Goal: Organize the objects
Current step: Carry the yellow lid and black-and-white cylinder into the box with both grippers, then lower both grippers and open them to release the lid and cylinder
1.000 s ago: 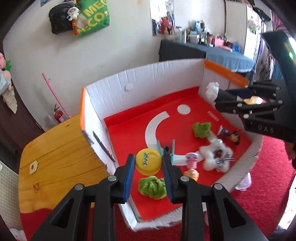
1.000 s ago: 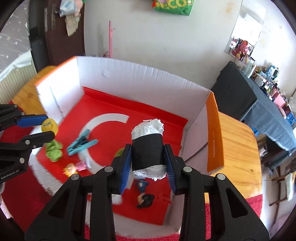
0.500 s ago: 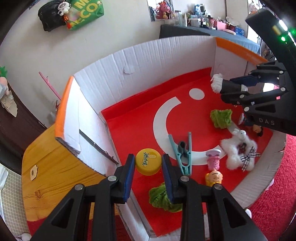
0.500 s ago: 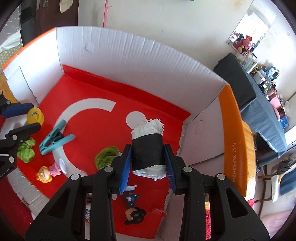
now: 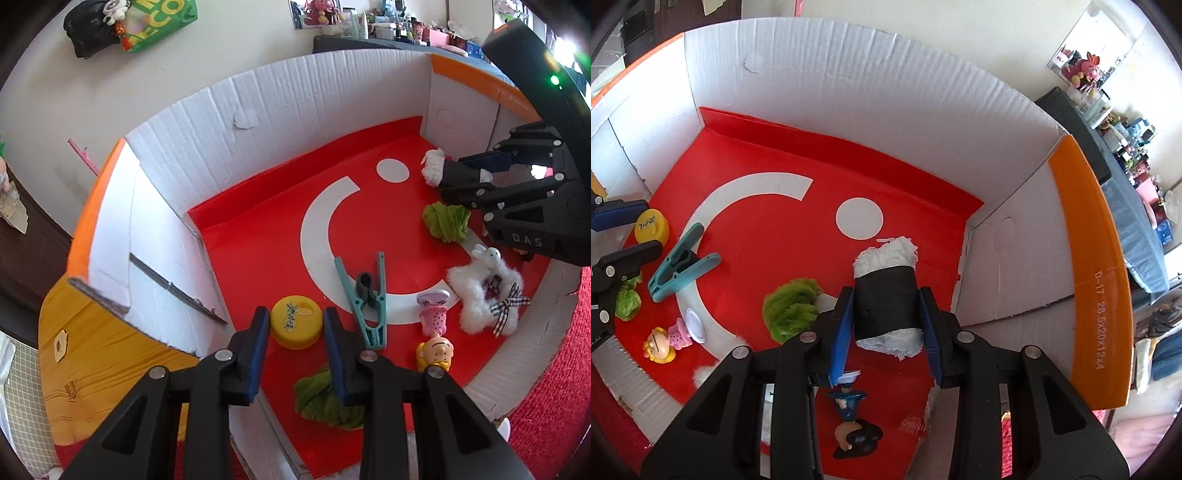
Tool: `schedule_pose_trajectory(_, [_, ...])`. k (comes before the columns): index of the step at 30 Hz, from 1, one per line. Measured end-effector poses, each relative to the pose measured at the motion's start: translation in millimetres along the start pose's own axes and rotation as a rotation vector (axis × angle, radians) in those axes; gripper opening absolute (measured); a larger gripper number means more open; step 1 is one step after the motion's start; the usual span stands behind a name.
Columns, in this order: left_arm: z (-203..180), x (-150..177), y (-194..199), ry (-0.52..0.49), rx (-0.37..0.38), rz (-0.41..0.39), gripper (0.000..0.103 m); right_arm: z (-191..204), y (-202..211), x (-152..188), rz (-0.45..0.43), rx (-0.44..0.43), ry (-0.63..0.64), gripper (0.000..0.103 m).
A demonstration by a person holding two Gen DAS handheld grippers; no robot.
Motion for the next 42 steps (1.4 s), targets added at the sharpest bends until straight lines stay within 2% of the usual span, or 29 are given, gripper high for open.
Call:
schedule_pose_trajectory(12, [6.9,0.5,0.1,-0.008,0.004,0.019,0.032,6.0,-4.0,4.2,0.014,-0.012,0.002,0.033])
schedule_pose_trajectory(26, [-4.5,-3.6,-0.9,-0.003,0.002,0.020,0.032,2.6,-8.1,2.7,0.021,-0.015,0.006,0.033])
schedule_pose_trajectory(30, [-2.1,-6.6,-2.2,-0.001,0.006,0.019,0.037,2.5,-8.5,4.0,0.020,-0.016,0.007,0.034])
schedule_pose_trajectory(42, [-14.0,-1.0,-7.1,-0.003,0.001,0.016,0.039,0.2,-10.1,4.4,0.011,-0.022,0.003,0.034])
Point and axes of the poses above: each gripper's, at about its wrist camera, not at the fingertips, and y roughly against the way its jaws point, z to its left, x to its underside, the point moved 2 cm from there along -y, roughly the way its jaws point
